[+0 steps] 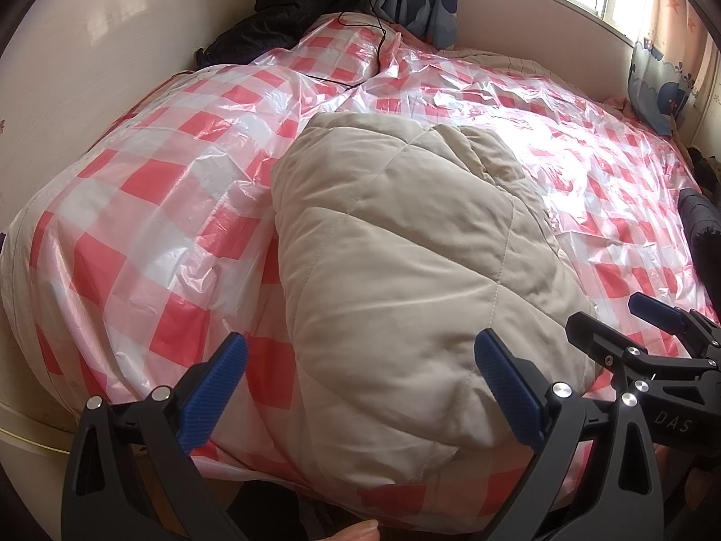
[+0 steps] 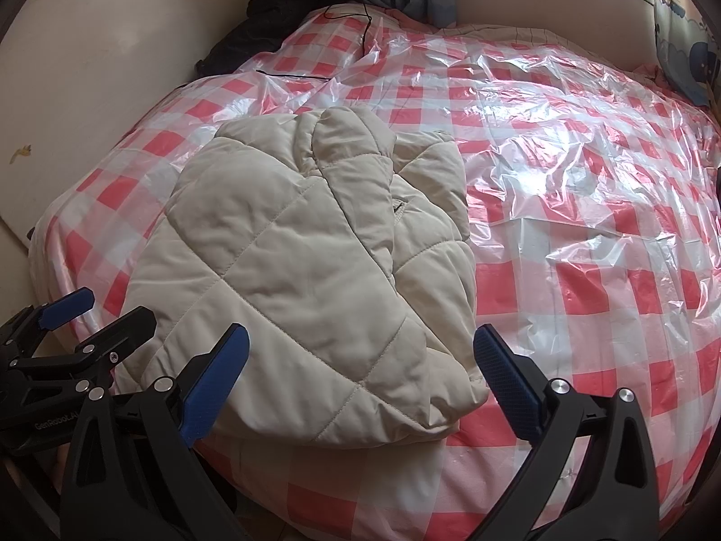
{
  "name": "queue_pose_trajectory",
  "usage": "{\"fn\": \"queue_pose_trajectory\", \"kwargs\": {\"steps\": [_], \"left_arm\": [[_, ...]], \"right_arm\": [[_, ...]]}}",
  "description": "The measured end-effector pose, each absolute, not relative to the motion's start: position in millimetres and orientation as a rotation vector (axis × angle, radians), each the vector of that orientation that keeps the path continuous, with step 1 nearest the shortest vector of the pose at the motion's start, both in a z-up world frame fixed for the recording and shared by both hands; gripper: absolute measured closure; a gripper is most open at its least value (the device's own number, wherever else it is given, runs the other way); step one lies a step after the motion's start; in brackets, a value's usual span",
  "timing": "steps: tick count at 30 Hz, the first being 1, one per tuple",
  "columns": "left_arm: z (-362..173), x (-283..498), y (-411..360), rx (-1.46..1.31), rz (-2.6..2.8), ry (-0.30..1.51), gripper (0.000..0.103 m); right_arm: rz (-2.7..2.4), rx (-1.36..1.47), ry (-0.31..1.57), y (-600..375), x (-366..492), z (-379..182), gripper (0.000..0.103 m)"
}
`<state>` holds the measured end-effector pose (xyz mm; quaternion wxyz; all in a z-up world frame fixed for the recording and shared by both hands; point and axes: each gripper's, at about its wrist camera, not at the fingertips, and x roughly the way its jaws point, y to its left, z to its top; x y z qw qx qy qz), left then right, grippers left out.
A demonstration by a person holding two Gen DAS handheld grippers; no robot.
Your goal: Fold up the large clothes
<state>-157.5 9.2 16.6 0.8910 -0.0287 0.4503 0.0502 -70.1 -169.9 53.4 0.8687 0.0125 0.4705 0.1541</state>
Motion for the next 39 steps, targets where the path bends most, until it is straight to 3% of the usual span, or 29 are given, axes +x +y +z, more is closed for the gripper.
{"fn": "queue_pose_trajectory", "kwargs": {"steps": [39], "left_arm": [[23.0, -158.5, 1.7, -0.046, 0.114, 0.924, 0.007]], "right_arm": [[0.316, 0.021, 0.980, -175.5, -68.9, 52.0, 0.007]]}}
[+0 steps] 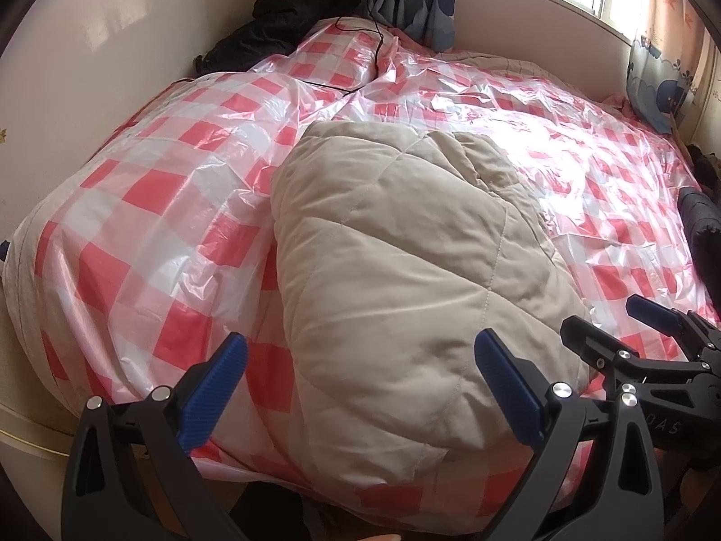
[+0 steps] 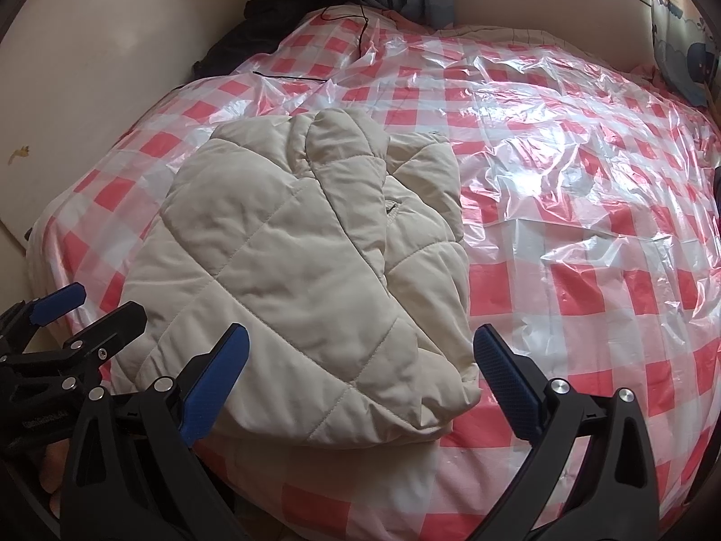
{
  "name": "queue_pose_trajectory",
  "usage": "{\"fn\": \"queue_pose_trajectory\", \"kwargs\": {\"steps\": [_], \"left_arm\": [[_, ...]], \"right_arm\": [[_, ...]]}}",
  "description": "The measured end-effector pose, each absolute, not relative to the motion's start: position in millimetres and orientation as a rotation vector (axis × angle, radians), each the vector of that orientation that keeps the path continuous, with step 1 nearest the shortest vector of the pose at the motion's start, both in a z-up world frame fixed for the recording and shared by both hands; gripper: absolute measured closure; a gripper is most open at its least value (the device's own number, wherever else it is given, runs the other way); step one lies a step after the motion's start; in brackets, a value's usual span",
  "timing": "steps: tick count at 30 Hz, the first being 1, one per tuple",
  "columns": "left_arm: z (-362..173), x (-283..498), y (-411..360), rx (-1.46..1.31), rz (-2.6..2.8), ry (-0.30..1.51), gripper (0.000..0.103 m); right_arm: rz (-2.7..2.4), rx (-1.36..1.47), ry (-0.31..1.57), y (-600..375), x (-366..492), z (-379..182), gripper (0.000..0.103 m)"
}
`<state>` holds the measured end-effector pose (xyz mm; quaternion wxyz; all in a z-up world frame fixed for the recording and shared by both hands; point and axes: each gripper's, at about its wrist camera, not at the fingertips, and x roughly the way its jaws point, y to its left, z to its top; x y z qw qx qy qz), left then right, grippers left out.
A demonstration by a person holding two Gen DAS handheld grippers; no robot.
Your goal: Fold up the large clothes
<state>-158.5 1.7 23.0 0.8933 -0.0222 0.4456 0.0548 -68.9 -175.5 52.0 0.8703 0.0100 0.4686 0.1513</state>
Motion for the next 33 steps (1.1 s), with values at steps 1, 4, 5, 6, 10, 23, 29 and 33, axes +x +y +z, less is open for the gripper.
{"fn": "queue_pose_trajectory", "kwargs": {"steps": [1, 4, 5, 6, 10, 23, 29, 33], "left_arm": [[22.9, -158.5, 1.6, -0.045, 0.114, 0.925, 0.007], [22.7, -158.4, 1.6, -0.046, 0.115, 0.927, 0.007], [22.7, -158.4, 1.5, -0.046, 0.115, 0.927, 0.007], [22.8, -158.5, 1.6, -0.047, 0.114, 0.925, 0.007], [22.7, -158.4, 1.1, -0.043, 0.115, 0.926, 0.007], [21.8, -157.3, 2.1, -0.035, 0.124, 0.927, 0.007], [19.7, -157.0, 2.5, -0.046, 0.119, 0.951, 0.007], [26.4, -165.3, 10.2, -0.107, 0.104, 0.898, 0.007]], "right_arm": [[0.317, 0.021, 0.980, -175.7, -68.9, 51.9, 0.007], [0.316, 0.021, 0.980, -175.4, -69.1, 51.8, 0.007], [0.316, 0.021, 0.980, -175.5, -69.3, 51.8, 0.007], [0.316, 0.021, 0.979, -175.6, -69.3, 51.8, 0.007], [0.317, 0.020, 0.980, -175.4, -68.9, 51.3, 0.007], [0.316, 0.018, 0.982, -175.9, -68.9, 51.0, 0.007], [0.315, 0.019, 0.982, -175.4, -69.2, 51.1, 0.007], [0.316, 0.018, 0.982, -175.3, -68.8, 51.2, 0.007]]}}
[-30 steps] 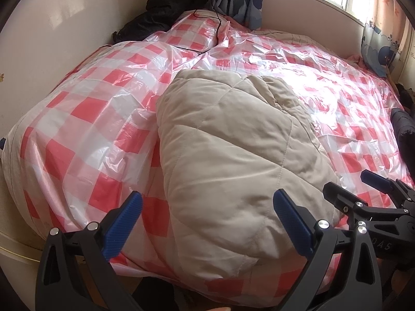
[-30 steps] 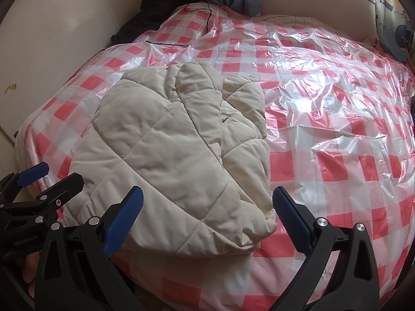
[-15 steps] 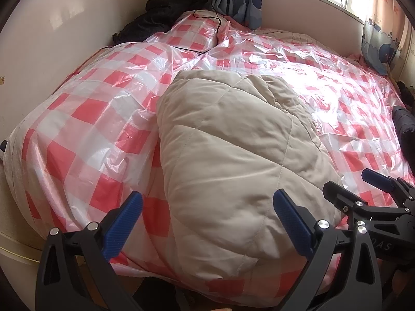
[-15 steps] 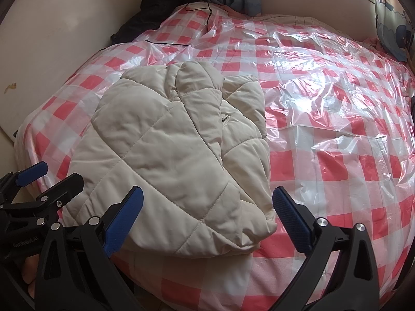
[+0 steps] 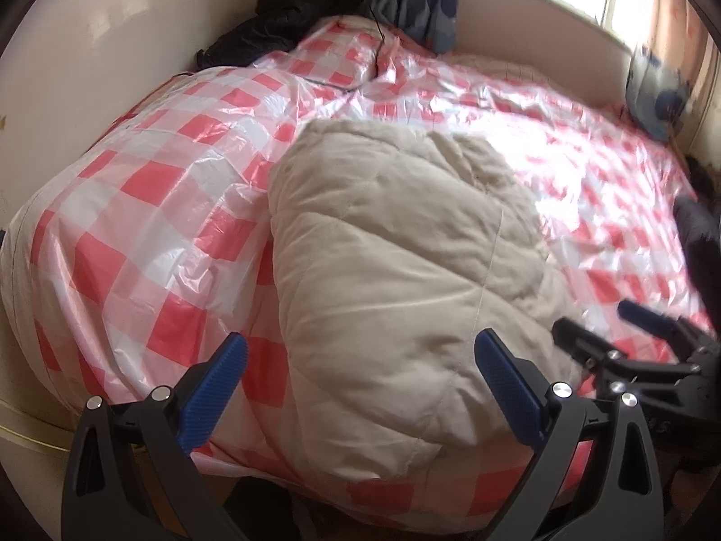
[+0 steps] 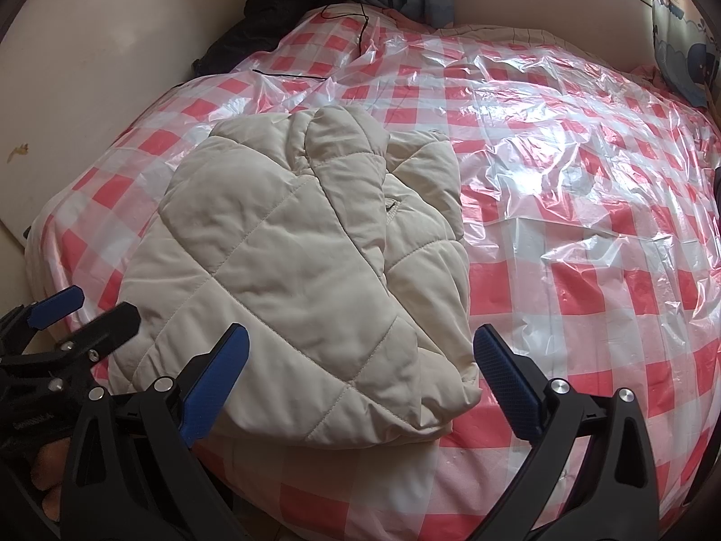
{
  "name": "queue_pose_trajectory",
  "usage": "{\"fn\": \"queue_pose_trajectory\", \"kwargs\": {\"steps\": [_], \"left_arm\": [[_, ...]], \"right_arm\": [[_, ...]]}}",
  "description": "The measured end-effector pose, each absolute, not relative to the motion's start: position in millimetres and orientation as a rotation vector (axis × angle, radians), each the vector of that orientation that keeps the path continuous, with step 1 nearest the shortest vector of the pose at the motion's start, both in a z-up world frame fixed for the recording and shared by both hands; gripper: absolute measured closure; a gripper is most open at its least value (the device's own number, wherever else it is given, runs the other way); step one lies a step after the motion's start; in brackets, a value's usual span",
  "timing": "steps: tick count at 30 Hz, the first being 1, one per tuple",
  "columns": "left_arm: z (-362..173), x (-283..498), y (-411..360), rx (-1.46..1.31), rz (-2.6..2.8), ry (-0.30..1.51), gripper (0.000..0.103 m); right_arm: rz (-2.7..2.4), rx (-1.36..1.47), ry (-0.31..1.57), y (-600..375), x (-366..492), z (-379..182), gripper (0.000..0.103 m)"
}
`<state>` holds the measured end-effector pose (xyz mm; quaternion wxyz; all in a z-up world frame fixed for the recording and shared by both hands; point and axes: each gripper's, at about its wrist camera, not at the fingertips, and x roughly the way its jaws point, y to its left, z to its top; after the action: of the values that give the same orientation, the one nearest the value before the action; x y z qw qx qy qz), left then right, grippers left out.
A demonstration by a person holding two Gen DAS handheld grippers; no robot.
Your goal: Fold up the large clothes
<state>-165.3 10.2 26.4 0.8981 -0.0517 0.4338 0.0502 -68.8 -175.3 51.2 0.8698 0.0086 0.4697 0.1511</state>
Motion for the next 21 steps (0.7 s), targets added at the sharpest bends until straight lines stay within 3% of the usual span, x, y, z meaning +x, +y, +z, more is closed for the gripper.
{"fn": "queue_pose_trajectory", "kwargs": {"steps": [21], "left_arm": [[30.3, -165.3, 7.3, -0.073, 0.148, 0.881, 0.007]], "right_arm": [[0.319, 0.013, 0.979, -180.0, -66.9, 50.0, 0.007]]}}
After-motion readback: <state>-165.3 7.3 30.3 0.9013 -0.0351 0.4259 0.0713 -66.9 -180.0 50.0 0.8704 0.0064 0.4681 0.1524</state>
